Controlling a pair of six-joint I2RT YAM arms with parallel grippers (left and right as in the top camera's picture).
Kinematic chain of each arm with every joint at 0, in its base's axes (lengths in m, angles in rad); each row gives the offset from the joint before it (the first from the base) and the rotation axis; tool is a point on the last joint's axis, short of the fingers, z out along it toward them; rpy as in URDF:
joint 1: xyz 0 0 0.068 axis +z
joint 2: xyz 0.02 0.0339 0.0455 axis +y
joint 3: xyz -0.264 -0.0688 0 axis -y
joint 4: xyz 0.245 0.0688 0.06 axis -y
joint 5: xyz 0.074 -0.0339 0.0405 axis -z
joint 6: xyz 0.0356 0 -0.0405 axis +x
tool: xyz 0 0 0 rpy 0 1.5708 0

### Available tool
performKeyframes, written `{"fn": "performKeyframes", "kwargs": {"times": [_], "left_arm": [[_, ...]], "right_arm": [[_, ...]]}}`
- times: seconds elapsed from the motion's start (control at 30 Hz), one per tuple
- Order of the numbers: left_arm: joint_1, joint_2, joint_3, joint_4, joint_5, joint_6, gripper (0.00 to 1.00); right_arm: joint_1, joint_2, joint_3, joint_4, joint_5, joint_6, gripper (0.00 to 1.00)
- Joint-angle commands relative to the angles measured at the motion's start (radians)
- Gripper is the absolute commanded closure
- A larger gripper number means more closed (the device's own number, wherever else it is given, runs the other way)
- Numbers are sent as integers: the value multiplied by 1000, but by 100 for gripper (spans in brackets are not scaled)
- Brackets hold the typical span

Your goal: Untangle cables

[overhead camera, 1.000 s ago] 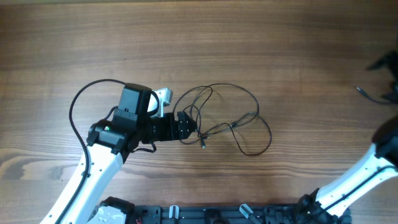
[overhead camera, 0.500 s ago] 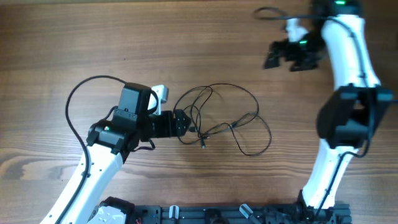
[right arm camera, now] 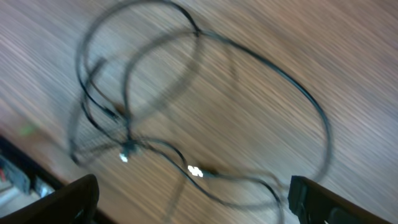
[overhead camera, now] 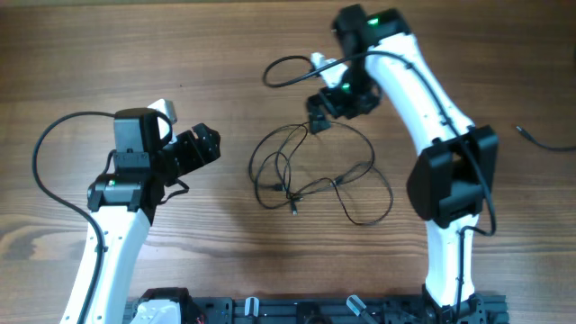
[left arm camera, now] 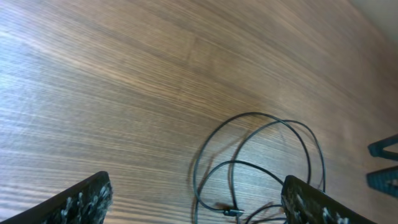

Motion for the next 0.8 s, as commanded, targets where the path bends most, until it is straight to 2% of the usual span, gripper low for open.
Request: {"fn": "performKeyframes", "kwargs": {"times": [0.0, 0.07, 0.17, 0.37, 0.43, 0.5, 0.53, 0.63, 0.77], "left_arm": [[18, -8, 8, -5, -10, -10, 11], [18, -8, 8, -6, -10, -10, 11], [18, -8, 8, -8, -10, -9, 11], [18, -8, 8, -14, -10, -9, 11], [18, -8, 8, -21, -10, -9, 11], [18, -8, 8, -27, -10, -9, 11], [18, -8, 8, -31, -10, -5, 11], [18, -8, 8, -39, -10, -2, 10], [18, -8, 8, -52, -10, -2, 10]], "right_arm": [[112, 6, -8, 55, 65, 429, 0], [145, 6, -8, 53, 92, 605, 0], [198, 6, -8, 64, 95, 792, 0], [295, 6, -8, 99, 127, 983, 1], [318, 6, -8, 99, 177, 1052, 8], [333, 6, -8, 98, 220, 1102, 26], [338, 6, -8, 98, 230, 1116, 29], [349, 6, -8, 94, 254, 1164, 29], [352, 6, -8, 90, 303, 1232, 20]]}}
